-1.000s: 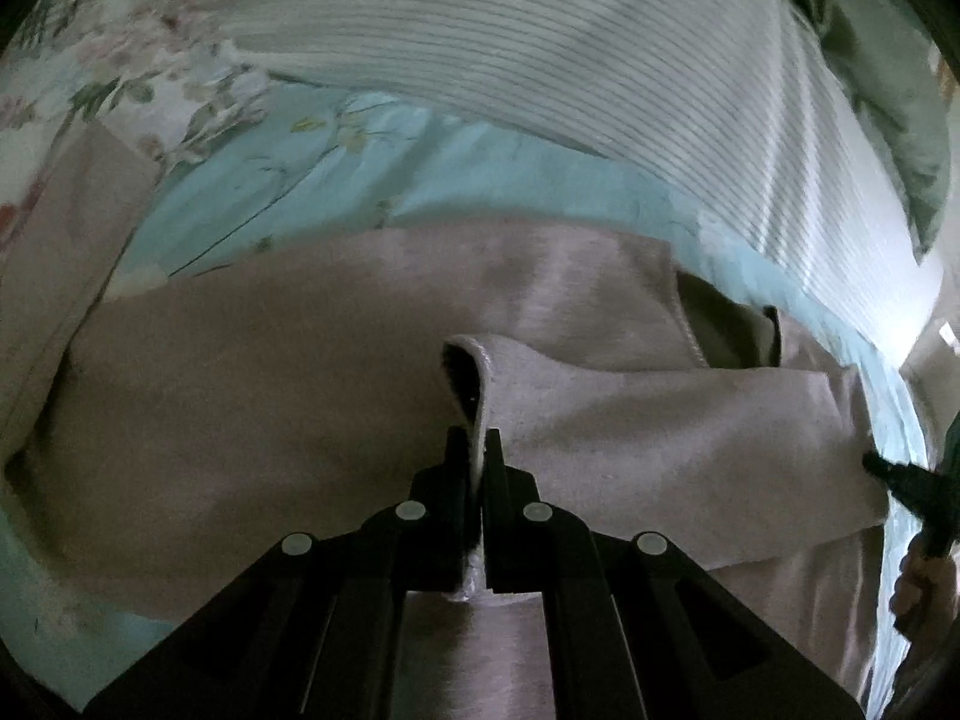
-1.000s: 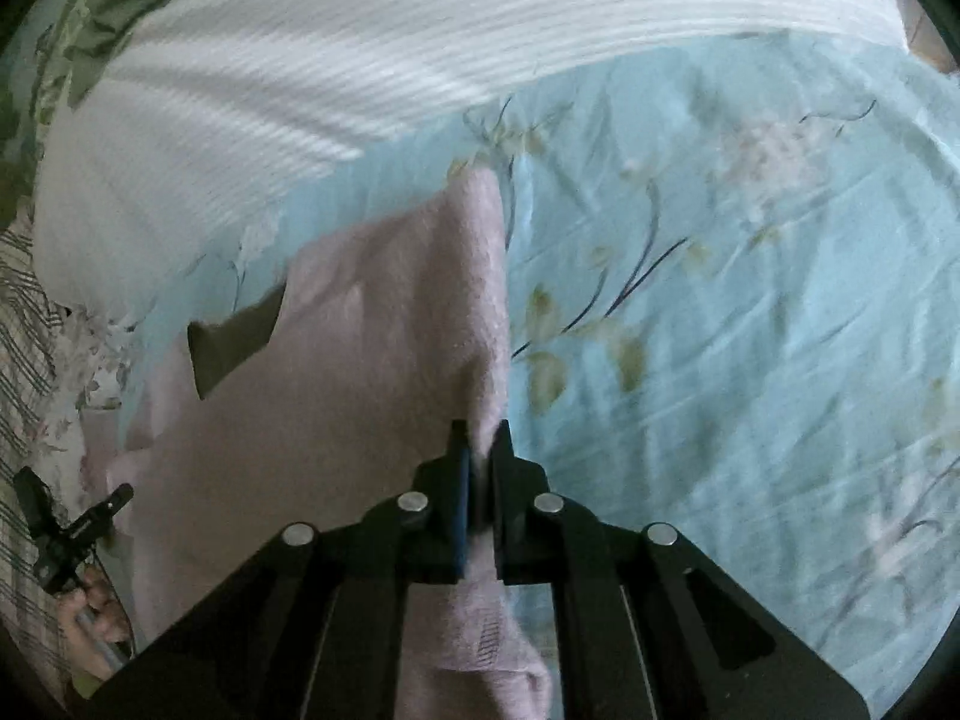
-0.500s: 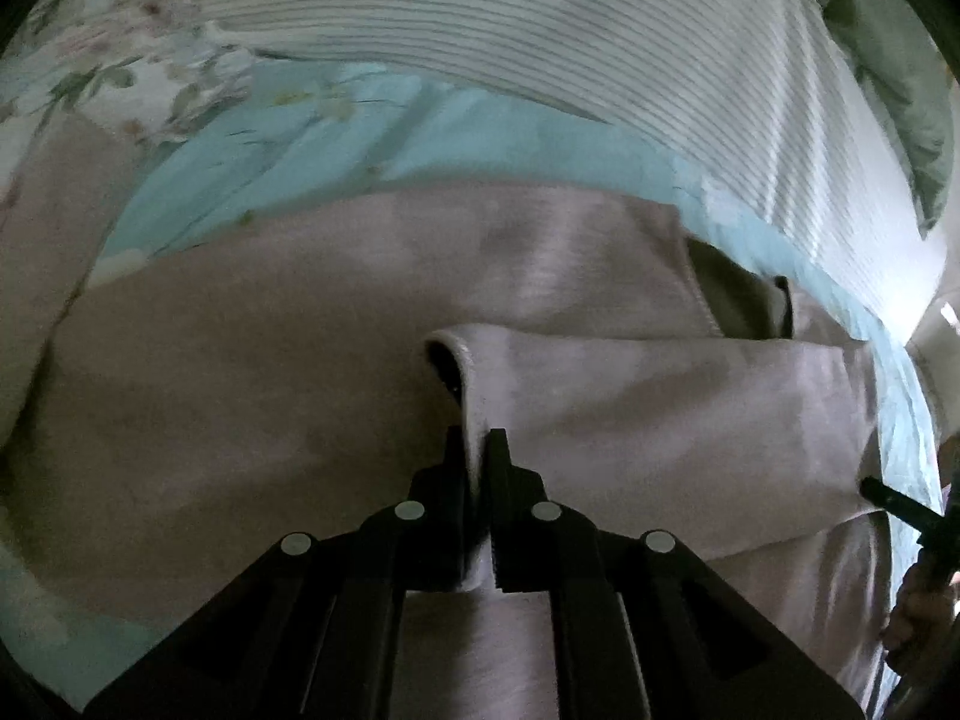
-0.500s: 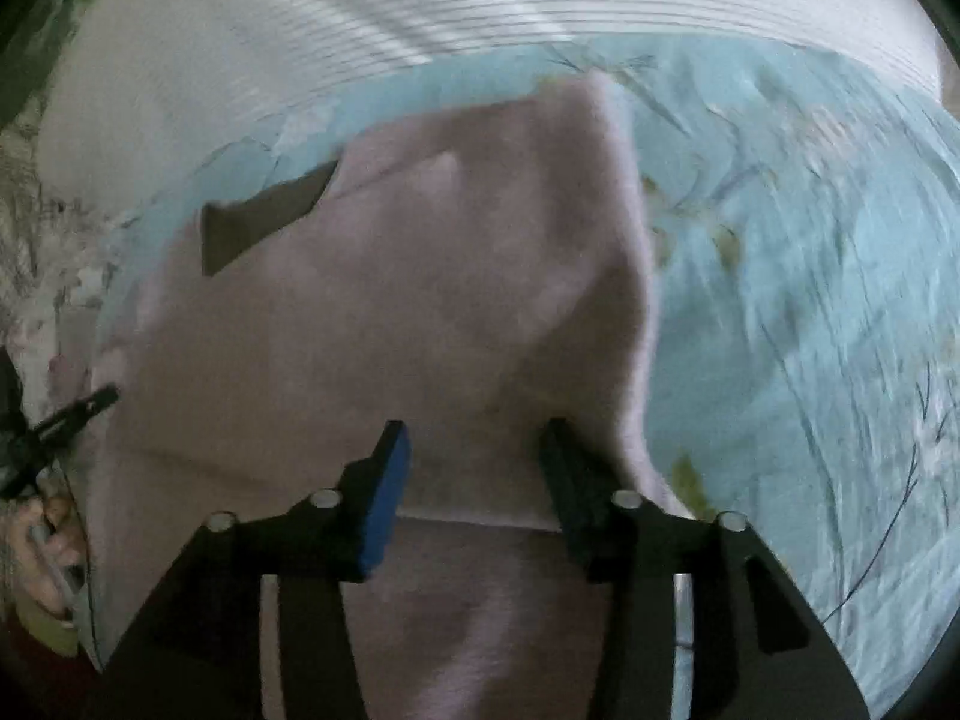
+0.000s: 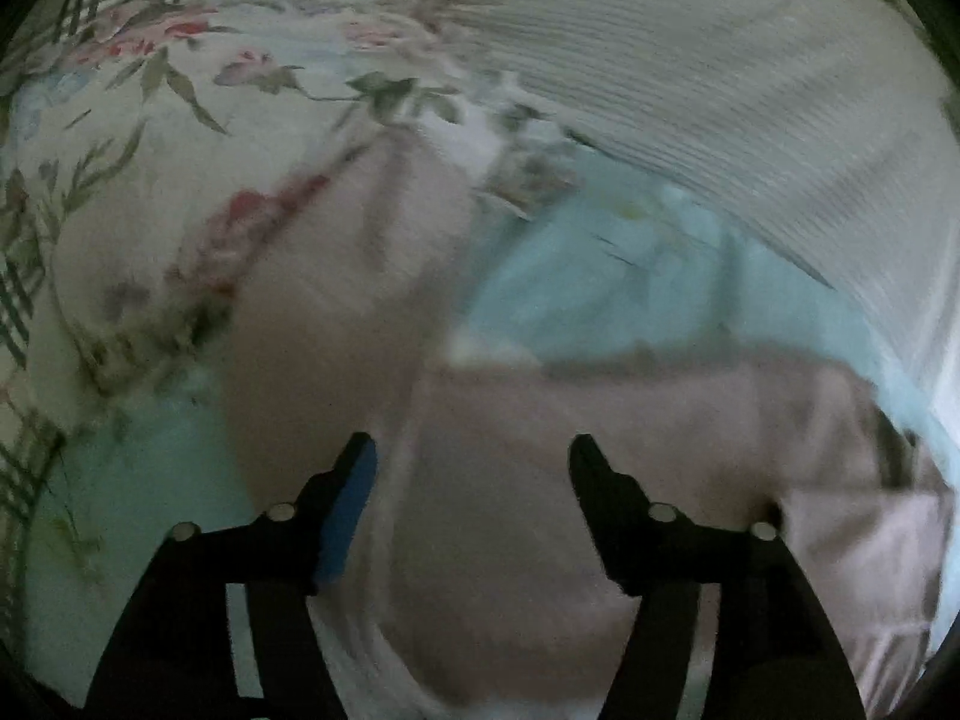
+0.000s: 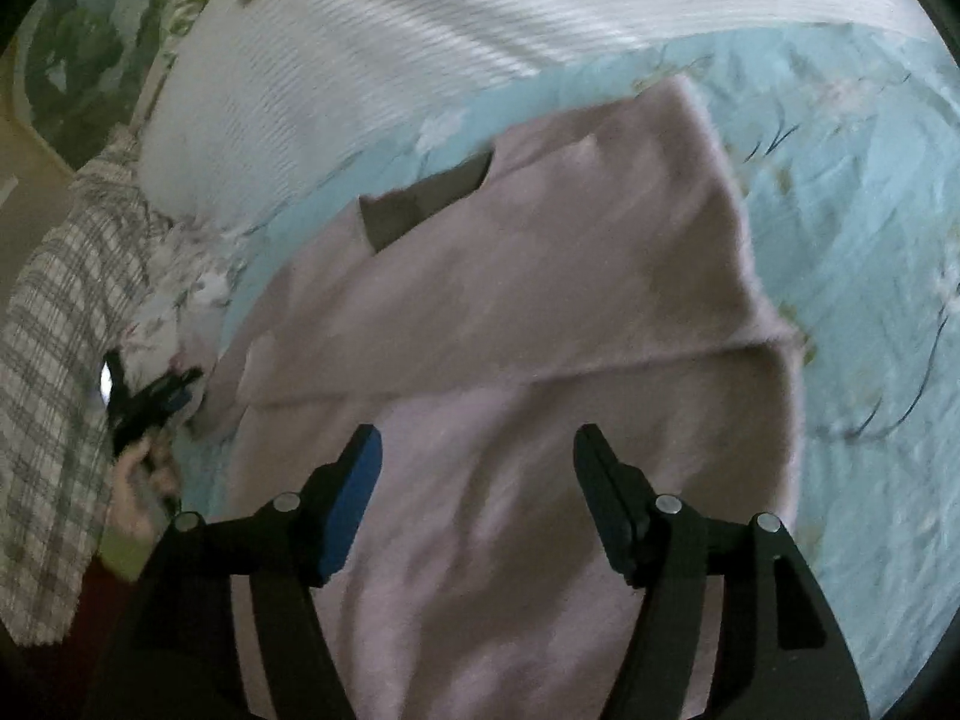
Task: Fold small clothes
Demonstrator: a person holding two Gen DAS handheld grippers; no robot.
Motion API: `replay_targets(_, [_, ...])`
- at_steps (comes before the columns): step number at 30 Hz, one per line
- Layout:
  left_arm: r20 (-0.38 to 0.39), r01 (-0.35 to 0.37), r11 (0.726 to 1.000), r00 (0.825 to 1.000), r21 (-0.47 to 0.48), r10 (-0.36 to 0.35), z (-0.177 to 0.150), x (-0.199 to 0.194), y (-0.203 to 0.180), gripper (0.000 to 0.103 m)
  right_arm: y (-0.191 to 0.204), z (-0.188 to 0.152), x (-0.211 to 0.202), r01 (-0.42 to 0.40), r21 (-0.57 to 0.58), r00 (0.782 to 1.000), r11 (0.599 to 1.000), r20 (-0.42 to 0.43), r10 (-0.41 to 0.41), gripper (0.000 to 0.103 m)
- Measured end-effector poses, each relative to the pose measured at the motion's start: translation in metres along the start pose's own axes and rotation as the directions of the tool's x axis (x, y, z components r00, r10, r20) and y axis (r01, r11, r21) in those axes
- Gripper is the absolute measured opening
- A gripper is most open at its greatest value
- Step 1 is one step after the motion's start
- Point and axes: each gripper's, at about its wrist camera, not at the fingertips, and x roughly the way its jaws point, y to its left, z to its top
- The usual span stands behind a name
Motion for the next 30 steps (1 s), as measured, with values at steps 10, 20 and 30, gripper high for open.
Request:
replay_targets(10, [-0.093,-0.066,0.998,0.994,-0.009,0.064,0.059,0.087,0.028,0.039,0.015,-0.015,0.028,-0.023,0.0,0.996,1.0,-0.082,0.023,0.067])
replay_targets(20, [0.05,0.256,0.965,0.966,-0.053,-0.254,0.038,0.006,0.028,0.003,0.02,-0.02,0.017,-0.071,0.013,0.996,0.997,-0.047,0.071,0.067])
replay_targets(30, [0.063,0.569,0.817,0.816,0.092,-0.575,-0.034,-0.092,-0.113,0.003,0.003,-0.029,-0.007,-0.077,0.078,0.997,0.994,0.019,0.075,0.067])
